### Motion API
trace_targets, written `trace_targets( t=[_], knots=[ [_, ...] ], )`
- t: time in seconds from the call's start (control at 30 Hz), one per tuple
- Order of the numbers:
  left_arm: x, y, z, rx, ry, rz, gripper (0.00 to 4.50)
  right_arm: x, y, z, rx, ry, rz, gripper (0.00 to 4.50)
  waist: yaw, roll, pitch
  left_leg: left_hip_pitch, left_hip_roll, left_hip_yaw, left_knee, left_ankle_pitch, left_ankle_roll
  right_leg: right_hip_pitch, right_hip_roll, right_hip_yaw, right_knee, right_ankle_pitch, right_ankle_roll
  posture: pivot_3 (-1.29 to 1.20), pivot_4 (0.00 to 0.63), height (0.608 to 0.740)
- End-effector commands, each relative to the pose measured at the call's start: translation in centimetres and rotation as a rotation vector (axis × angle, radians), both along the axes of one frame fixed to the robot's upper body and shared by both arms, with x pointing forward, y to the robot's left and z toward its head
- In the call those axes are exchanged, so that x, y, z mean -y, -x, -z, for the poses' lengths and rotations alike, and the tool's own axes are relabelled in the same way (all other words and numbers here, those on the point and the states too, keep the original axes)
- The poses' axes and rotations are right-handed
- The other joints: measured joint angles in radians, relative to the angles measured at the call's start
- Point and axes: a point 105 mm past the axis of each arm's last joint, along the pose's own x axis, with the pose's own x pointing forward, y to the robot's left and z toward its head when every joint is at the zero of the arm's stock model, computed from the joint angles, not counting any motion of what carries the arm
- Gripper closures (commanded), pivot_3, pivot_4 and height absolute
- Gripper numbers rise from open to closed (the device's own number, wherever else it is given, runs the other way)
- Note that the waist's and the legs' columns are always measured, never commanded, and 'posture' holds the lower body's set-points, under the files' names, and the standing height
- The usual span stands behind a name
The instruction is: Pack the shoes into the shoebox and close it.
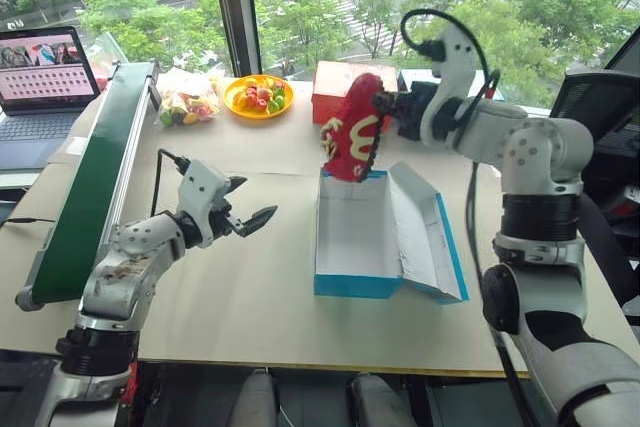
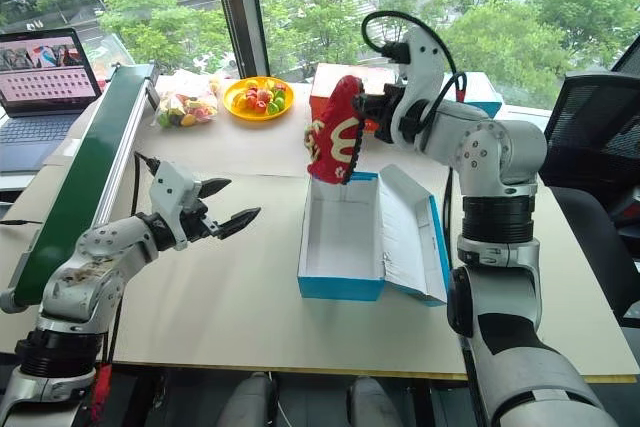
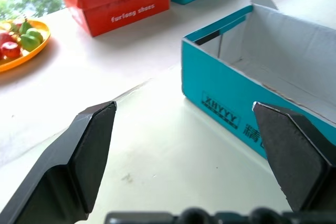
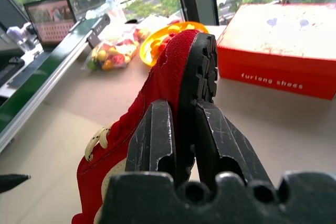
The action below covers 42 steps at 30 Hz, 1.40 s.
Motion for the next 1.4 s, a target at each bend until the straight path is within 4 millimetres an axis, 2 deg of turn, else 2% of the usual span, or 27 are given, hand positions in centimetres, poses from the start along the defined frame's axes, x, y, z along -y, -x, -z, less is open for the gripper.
trace_targets(
  t=[0.03, 0.13, 0.33, 0.53, 0.67, 0.77, 0.87, 0.93, 1.07, 1.13, 1.23, 1.27, 1.33, 1.4],
  knots=[
    [1.1, 0.6, -0.8, 0.052, -0.02, 0.066, 0.05, 1.5, 0.7, 0.8, -0.014, 0.061, 0.059, 4.32, -0.001, 0.0, 0.0, 0.0, 0.0, 0.0, 0.0, 0.0, 0.0, 0.0, 0.0, 0.0, -0.001, 0.0, 0.0, 0.0, 0.15, 0.739],
    [1.8, 1.4, -0.8, 0.045, -0.019, 0.126, 0.05, 2.1, 1.6, 2.5, -0.093, 0.044, 0.078, 4.32, -0.004, 0.0, 0.0, 0.0, 0.0, 0.0, 0.0, 0.0, 0.0, 0.0, 0.0, 0.0, 0.0, 0.0, 0.0, 0.0, 0.15, 0.739],
    [2.4, 2.8, -0.1, -0.019, -0.032, 0.225, 0.05, 2.2, 3.3, 5.4, -0.194, 0.062, 0.09, 4.32, -0.01, 0.0, 0.0, 0.0, 0.001, 0.0, 0.0, 0.0, 0.0, 0.0, 0.0, 0.0, 0.001, 0.0, 0.0, 0.0, 0.15, 0.739],
    [2.4, 2.9, 0.0, -0.026, -0.036, 0.233, 0.05, 2.2, 4.3, 6.6, -0.22, 0.125, 0.077, 4.32, -0.007, 0.0, 0.0, 0.0, 0.0, 0.0, 0.001, 0.0, 0.0, 0.0, 0.0, 0.0, 0.001, 0.0, 0.0, 0.0, 0.15, 0.739],
    [2.7, 2.8, 0.0, -0.027, -0.027, 0.239, 0.05, 2.3, 5.0, 8.3, -0.24, 0.264, 0.053, 4.32, -0.006, 0.0, 0.0, 0.0, 0.0, 0.0, 0.001, 0.0, 0.0, 0.0, 0.0, 0.0, 0.001, 0.0, 0.0, 0.0, 0.15, 0.739],
    [3.0, 2.8, 0.0, -0.026, -0.023, 0.241, 0.05, 2.6, 4.9, 9.8, -0.254, 0.327, 0.055, 4.32, -0.007, 0.0, 0.0, 0.0, 0.0, 0.0, 0.001, 0.0, 0.0, 0.0, 0.0, 0.0, 0.001, 0.0, 0.0, 0.0, 0.15, 0.739],
    [3.0, 2.8, -0.1, -0.027, -0.022, 0.241, 0.05, 2.5, 4.7, 10.4, -0.253, 0.337, 0.056, 4.32, -0.008, 0.0, 0.0, 0.0, 0.0, 0.0, 0.002, 0.0, 0.0, 0.0, 0.0, 0.0, 0.001, 0.0, 0.0, 0.0, 0.15, 0.739],
    [2.8, 2.8, -0.3, -0.026, -0.026, 0.237, 0.0, 2.3, 4.4, 10.7, -0.245, 0.338, 0.06, 3.35, -0.01, 0.0, 0.0, 0.0, 0.0, 0.0, 0.002, 0.0, 0.0, 0.0, 0.0, 0.0, 0.001, 0.0, 0.0, 0.0, 0.15, 0.739],
    [2.3, 2.6, -0.8, -0.021, -0.033, 0.219, 0.0, 1.7, 3.9, 10.3, -0.206, 0.324, 0.059, 2.26, -0.009, 0.0, 0.0, 0.0, 0.0, 0.0, 0.002, 0.0, 0.0, 0.0, 0.0, 0.0, 0.001, 0.0, 0.0, 0.0, 0.15, 0.739],
    [1.9, 2.4, -1.0, -0.018, -0.033, 0.205, 0.0, 1.5, 3.6, 9.8, -0.179, 0.32, 0.064, 1.43, -0.009, 0.0, 0.0, 0.0, 0.0, 0.0, 0.002, 0.0, 0.0, 0.0, 0.0, 0.0, 0.001, 0.0, 0.0, 0.0, 0.15, 0.739],
    [0.4, 1.5, -1.4, -0.012, -0.019, 0.118, 0.0, 0.2, 2.9, 6.4, -0.047, 0.262, 0.019, 0.4, -0.01, 0.0, 0.0, 0.0, 0.0, 0.0, 0.002, 0.0, 0.0, 0.0, 0.0, 0.0, 0.001, 0.0, 0.0, 0.0, 0.15, 0.739],
    [-0.3, 1.2, -1.5, -0.012, -0.016, 0.076, 0.0, -0.8, 3.2, 4.9, -0.008, 0.209, -0.053, 0.08, -0.011, 0.0, 0.0, 0.0, 0.0, 0.0, 0.002, 0.0, 0.0, 0.0, 0.0, 0.0, 0.001, 0.0, 0.0, 0.0, 0.15, 0.739],
    [-2.5, 0.2, -2.2, 0.017, 0.009, -0.051, 0.0, -3.1, 4.3, 1.2, 0.135, 0.111, -0.229, 0.03, -0.013, 0.0, 0.0, 0.001, 0.001, 0.0, 0.002, 0.0, 0.0, 0.0, 0.001, 0.0, 0.002, 0.0, 0.0, 0.0, 0.15, 0.739],
    [-4.7, -0.9, -3.0, 0.043, 0.041, -0.191, 0.0, -4.5, 5.2, -1.1, 0.245, 0.053, -0.347, 0.03, -0.012, 0.0, 0.0, 0.001, 0.001, 0.0, 0.002, 0.0, 0.0, 0.0, 0.001, 0.0, 0.002, 0.0, 0.0, 0.0, 0.15, 0.739]
  ],
)
